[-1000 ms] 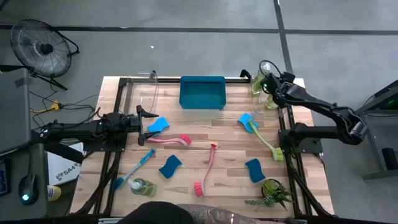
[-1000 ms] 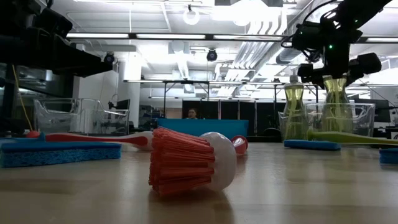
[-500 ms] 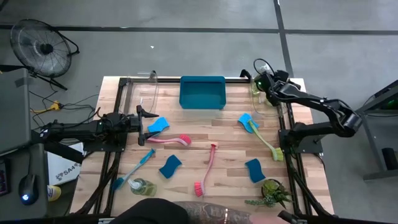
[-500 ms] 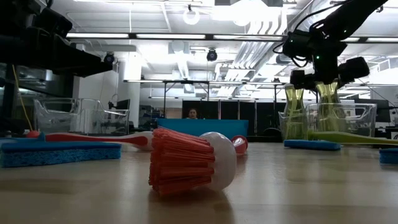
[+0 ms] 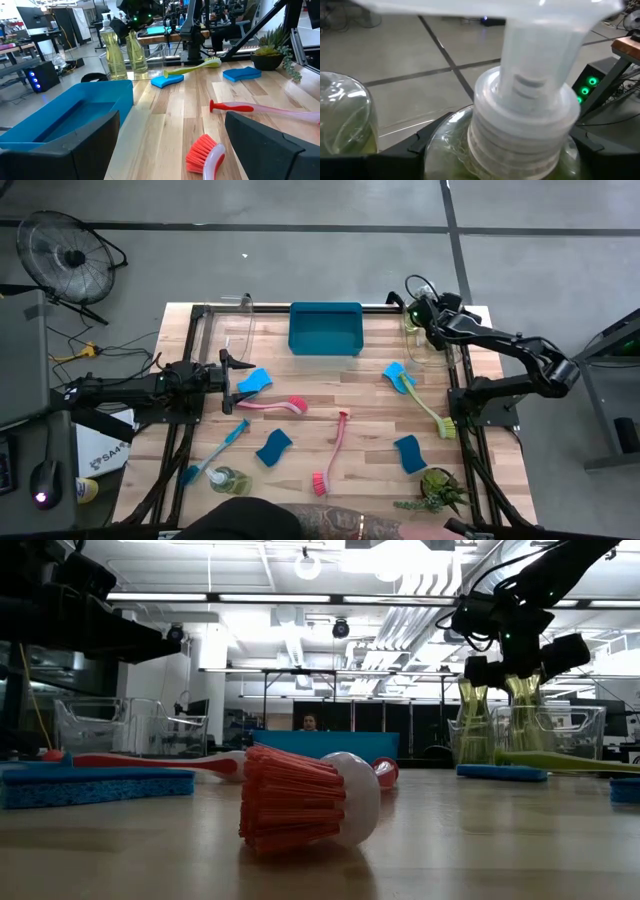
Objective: Pick & Place Kitchen Sink Supplies
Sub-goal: Put the right green dish soap into the right transparent bin, then put the green dish soap into the right transparent bin
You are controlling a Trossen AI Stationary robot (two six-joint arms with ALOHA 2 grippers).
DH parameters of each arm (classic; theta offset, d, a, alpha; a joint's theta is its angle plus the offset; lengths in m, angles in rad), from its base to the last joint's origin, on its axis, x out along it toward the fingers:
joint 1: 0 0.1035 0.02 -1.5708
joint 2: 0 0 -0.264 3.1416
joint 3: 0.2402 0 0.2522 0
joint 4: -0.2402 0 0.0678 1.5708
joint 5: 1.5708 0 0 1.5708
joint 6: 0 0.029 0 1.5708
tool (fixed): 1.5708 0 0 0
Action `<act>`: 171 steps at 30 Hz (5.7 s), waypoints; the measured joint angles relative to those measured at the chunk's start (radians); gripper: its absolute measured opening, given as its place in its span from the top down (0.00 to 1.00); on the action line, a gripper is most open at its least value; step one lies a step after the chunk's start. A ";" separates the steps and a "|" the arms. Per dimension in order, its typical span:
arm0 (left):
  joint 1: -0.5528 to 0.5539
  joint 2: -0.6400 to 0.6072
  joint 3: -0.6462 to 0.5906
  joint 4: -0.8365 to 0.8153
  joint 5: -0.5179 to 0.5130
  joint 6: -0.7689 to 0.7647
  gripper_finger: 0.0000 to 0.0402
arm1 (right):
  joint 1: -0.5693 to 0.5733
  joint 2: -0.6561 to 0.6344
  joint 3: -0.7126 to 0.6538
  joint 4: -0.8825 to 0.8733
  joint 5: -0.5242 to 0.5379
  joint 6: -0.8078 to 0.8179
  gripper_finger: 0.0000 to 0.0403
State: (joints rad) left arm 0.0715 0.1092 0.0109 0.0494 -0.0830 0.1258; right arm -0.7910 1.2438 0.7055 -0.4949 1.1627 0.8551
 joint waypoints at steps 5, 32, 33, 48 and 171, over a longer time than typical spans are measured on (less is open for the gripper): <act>0.000 0.000 0.000 0.000 0.000 0.000 0.11 | 0.002 -0.001 0.000 -0.007 -0.006 -0.011 0.29; 0.000 0.000 0.000 0.000 0.000 0.000 0.11 | 0.026 -0.119 0.000 -0.001 -0.006 -0.125 0.16; 0.000 0.000 0.000 0.000 0.000 0.000 0.11 | 0.026 -0.126 0.000 -0.001 -0.007 -0.134 0.16; 0.000 0.000 0.000 0.000 0.000 0.000 0.11 | 0.026 -0.280 0.000 -0.001 -0.030 -0.194 0.16; 0.000 0.020 0.103 0.001 0.486 0.100 0.11 | 0.820 -0.909 -0.426 0.536 -0.896 -0.646 0.16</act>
State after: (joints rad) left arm 0.0715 0.1291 0.1138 0.0502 0.4028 0.2260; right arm 0.0287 0.3344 0.2794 0.0414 0.2662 0.2092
